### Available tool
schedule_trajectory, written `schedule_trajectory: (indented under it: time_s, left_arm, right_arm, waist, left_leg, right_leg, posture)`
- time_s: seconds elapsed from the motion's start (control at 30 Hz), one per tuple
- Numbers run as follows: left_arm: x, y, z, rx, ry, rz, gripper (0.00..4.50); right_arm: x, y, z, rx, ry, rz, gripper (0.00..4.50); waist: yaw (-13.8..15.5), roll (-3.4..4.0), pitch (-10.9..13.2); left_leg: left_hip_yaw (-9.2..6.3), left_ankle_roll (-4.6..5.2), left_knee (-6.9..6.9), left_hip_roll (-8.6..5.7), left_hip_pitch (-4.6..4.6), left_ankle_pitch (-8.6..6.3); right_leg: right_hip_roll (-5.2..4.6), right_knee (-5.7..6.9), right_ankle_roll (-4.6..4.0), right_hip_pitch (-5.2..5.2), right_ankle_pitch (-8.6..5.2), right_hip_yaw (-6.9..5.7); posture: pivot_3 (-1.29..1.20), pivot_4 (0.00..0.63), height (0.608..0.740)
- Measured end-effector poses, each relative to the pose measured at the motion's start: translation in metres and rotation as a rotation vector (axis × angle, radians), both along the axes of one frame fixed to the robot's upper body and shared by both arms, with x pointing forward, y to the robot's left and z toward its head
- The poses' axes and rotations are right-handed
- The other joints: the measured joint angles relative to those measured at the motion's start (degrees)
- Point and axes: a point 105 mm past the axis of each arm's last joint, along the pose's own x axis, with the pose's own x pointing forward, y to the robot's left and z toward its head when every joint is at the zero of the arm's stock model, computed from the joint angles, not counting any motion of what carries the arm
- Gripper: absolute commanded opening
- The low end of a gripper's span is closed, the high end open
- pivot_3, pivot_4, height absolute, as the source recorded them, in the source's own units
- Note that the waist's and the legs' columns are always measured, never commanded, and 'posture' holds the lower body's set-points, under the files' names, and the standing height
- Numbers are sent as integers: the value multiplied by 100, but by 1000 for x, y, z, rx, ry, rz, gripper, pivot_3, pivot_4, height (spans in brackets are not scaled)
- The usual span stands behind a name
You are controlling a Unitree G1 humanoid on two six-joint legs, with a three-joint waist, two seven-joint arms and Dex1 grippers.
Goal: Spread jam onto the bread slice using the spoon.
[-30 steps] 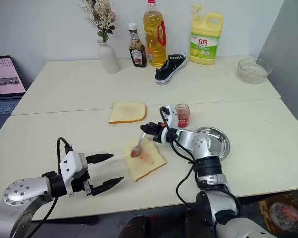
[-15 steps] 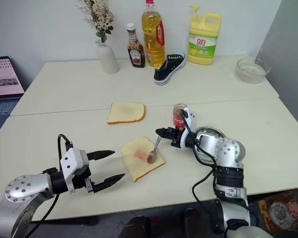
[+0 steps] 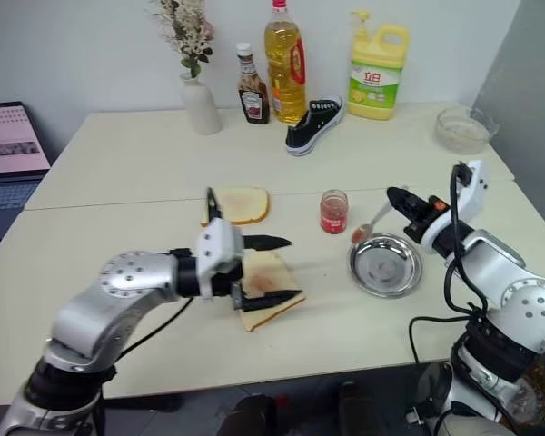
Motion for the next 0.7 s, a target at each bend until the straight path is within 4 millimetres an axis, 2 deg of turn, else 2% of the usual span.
schedule_trajectory:
  time_s: [0.2,0.33,0.5,0.7]
  left_arm:
    - [17,-27,-12,13,-19,-16,4500]
    - [27,-31,-25,74,-42,-22,4500]
    - [34,-32,-28,97,-66,-37,4500]
    - [32,-32,-28,105,-75,-57,4500]
  right_arm:
    - [-5,-37,-14,93,-5,-180,33]
    - [2,-56,-27,244,-12,-274,33]
    - [7,-50,-52,257,32,-252,33]
    - [15,-52,-69,265,66,-233,33]
  waist:
    - [-10,3,-2]
    - [-21,5,-2]
    - [-23,6,-3]
    - [-7,6,-3]
  left_leg:
    - [2,1,7,1,3,1]
    - [15,1,7,1,10,1]
    - [16,1,6,2,9,1]
    - [15,1,8,-1,9,1]
  right_leg:
    - [6,1,26,5,-16,6]
    - [6,4,28,5,-16,17]
    - [6,3,28,4,-16,18]
    - [3,3,28,6,-16,18]
  posture:
    - [0,150,740]
    - [0,150,740]
    - [0,150,740]
    - [0,150,740]
